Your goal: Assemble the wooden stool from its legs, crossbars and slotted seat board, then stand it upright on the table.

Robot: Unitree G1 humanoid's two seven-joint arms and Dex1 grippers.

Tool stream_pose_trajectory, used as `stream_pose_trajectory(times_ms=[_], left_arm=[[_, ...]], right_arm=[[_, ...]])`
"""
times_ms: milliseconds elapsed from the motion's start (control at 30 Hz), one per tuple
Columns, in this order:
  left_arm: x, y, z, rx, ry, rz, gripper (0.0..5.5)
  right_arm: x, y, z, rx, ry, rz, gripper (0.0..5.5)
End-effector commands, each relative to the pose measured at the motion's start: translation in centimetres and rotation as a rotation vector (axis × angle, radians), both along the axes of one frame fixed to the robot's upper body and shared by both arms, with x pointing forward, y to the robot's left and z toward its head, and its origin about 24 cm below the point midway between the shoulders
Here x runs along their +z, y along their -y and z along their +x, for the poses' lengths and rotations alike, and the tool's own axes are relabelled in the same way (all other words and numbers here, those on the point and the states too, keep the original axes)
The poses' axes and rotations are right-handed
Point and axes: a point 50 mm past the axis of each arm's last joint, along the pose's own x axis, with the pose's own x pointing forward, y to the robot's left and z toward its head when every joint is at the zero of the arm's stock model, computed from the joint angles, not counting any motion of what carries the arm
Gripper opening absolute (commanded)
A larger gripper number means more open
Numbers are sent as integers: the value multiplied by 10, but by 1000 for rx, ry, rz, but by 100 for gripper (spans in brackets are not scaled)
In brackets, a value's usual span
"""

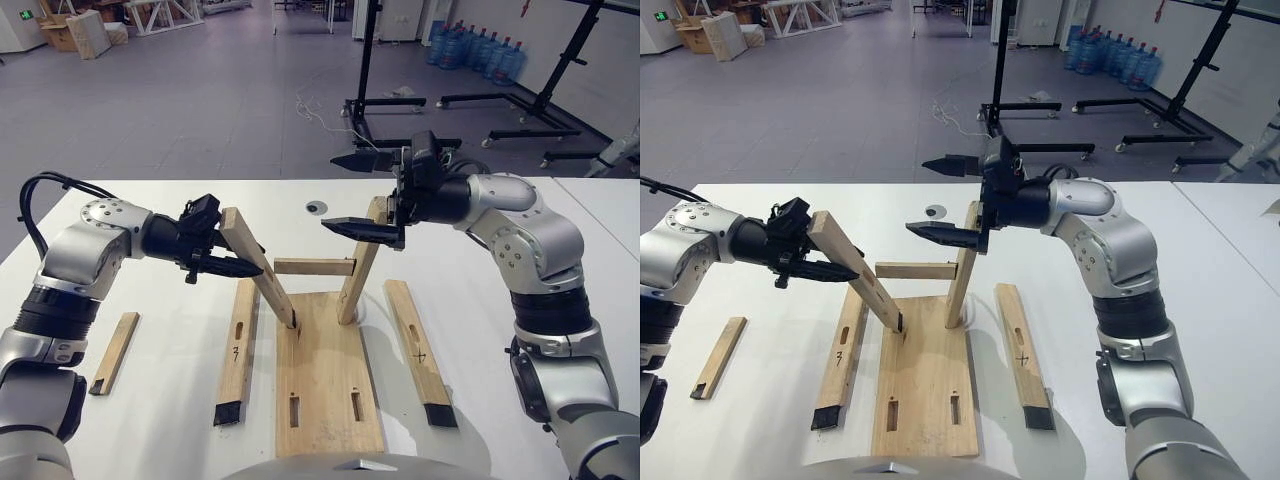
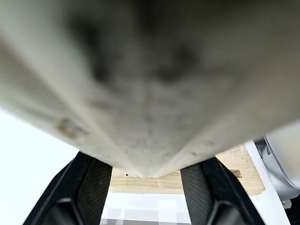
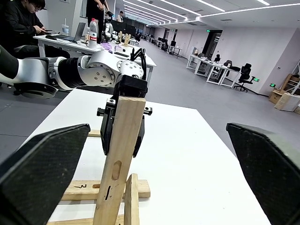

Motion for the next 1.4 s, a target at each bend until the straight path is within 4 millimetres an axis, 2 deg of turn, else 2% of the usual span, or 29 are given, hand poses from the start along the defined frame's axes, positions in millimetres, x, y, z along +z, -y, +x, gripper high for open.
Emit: stream_pose_trajectory(times_ms=[33,133,267,367,567,667,800,967,1033,1200,1333,1400], left_arm=[[-43,-14,-9,60,-183,95,201],[-47,-15,-9,44,-218,114,201],[-49,-14,-6,38,-230,127,201],[-51,-15,-6,36,-235,135,201],[-52,-15,-4,42,-239,143,201],[-53,-15,-5,39,-242,153,201],[-56,-16,-6,38,-250,163,201],[-59,-16,-6,36,-253,174,201],[-61,-16,-7,34,-257,177,201],[-68,-16,-8,25,-274,195,201],[-77,-16,-6,40,-300,206,201],[-81,-19,-5,53,-314,217,201]], right_arm=[[0,-5,-2,19,35,-29,535],[7,-8,2,5,100,-50,535],[16,9,14,-78,152,-71,535],[13,22,18,-103,135,-104,535],[-27,26,11,-47,16,-235,535],[-40,27,4,-21,-30,-286,535],[-49,32,4,-39,-39,-350,535],[-48,34,9,-80,0,-351,535],[-46,33,12,-94,18,-335,535],[-24,36,19,-131,51,-221,535],[19,42,17,-106,60,-16,535],[31,45,12,-59,44,43,535]])
